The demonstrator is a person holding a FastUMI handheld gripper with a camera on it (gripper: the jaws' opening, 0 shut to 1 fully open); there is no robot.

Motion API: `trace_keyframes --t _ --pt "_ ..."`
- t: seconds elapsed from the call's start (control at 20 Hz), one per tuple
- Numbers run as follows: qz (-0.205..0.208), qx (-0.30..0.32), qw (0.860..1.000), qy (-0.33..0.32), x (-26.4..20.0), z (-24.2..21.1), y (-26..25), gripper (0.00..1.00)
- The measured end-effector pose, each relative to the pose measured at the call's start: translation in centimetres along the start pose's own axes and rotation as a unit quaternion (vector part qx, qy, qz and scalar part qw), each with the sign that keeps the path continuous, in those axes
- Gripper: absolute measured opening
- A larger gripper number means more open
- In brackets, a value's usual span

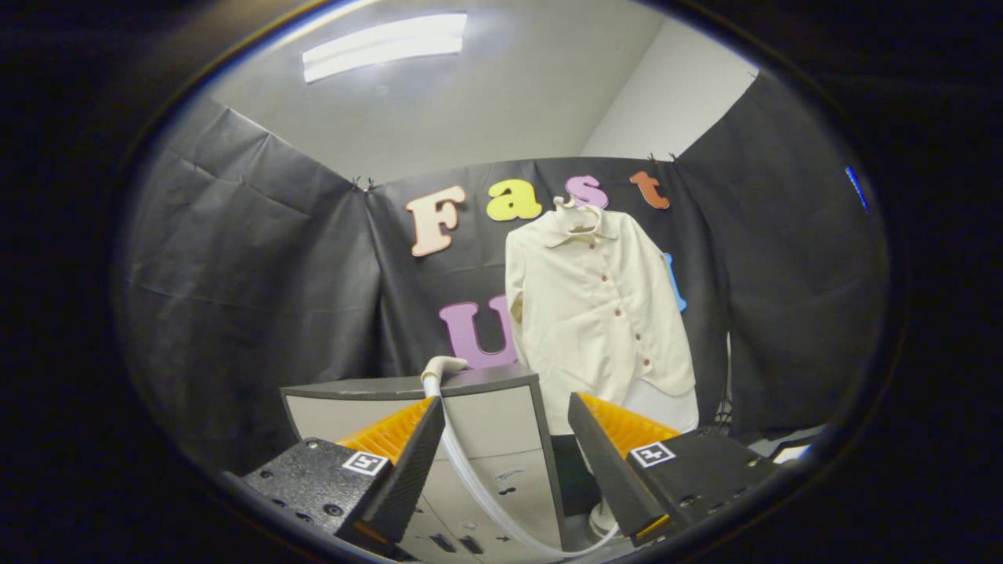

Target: Iron the clothes twice with a garment steamer, once on the left side and once on the right side.

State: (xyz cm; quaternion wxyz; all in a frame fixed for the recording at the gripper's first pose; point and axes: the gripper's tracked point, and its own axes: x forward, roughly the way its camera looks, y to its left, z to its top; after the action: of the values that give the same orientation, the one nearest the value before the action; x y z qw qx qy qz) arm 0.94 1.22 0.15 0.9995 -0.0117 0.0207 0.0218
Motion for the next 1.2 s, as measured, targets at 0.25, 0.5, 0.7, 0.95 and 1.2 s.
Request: trace_keyframes --t 0.25,0.5,0.7,0.95,1.2 --pt "-0.025 -0.037 0.999 0.011 2.8 0.6 -1.1 0.96" --pt "-0.008 -0.048 0.997 0.060 7.1 0.7 0.2 0.96" --pt "0.012 -0.058 0.994 0.090 10.9 1.4 2.4 0.97" --pt "0.046 -0.091 0.987 0.121 16.6 1.8 6.2 0.97" --pt "0.082 -0.068 0.974 0.198 22.1 -1.4 11.0 0.97"
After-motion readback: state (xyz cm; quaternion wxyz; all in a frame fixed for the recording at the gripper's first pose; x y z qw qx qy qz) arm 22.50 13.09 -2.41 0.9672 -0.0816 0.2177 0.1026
